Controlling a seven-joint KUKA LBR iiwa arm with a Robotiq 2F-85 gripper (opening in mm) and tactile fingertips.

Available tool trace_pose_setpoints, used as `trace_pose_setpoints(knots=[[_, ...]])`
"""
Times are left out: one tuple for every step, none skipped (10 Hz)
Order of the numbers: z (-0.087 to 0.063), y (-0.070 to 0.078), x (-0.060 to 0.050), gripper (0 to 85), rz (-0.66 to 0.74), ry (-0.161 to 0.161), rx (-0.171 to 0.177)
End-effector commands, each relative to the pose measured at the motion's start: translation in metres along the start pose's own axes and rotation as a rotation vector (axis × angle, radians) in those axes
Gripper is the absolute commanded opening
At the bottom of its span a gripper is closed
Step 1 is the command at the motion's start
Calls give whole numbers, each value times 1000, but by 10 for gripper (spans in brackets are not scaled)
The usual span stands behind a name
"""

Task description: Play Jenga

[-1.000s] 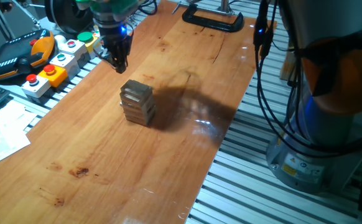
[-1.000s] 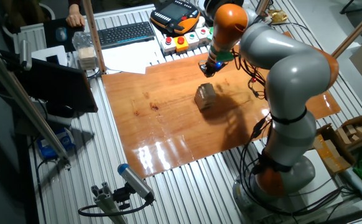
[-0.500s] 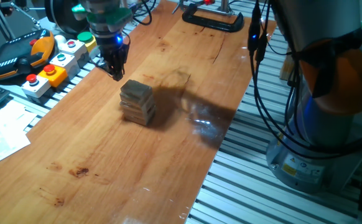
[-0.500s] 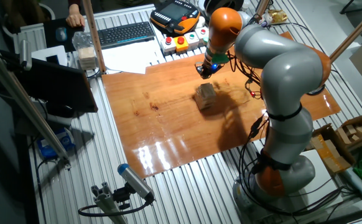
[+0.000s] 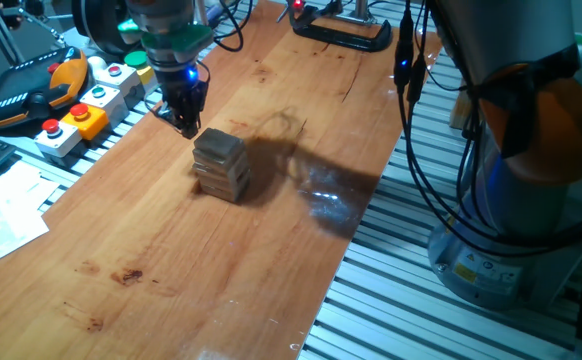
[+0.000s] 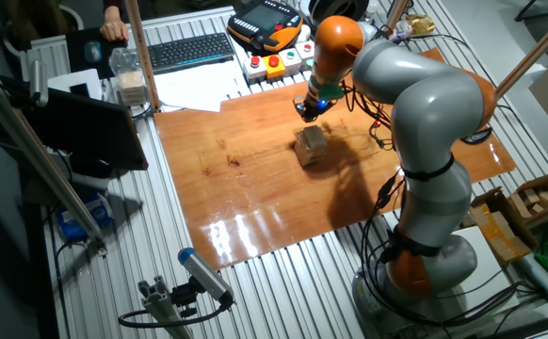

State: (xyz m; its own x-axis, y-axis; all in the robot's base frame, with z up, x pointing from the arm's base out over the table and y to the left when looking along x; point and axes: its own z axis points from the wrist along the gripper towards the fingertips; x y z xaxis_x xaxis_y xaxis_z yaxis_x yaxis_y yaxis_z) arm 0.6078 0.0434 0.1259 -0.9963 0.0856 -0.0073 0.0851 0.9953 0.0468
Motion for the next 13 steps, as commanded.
trace_pose_setpoints(knots=[[1, 0, 0, 7, 0, 2, 0], [3, 0, 0, 7, 2, 0, -2], [3, 0, 0, 7, 2, -1, -2], [3, 0, 0, 7, 0, -1, 0], [3, 0, 0, 7, -2, -1, 0], [3, 0, 0, 7, -5, -3, 0], [3, 0, 0, 7, -11, -5, 3], [3, 0, 0, 7, -19, -5, 7], [3, 0, 0, 7, -22, -15, 20], [3, 0, 0, 7, -22, -19, 28], [3, 0, 0, 7, -22, -19, 29], [3, 0, 0, 7, -23, -26, 47], [3, 0, 0, 7, -31, -30, 62]])
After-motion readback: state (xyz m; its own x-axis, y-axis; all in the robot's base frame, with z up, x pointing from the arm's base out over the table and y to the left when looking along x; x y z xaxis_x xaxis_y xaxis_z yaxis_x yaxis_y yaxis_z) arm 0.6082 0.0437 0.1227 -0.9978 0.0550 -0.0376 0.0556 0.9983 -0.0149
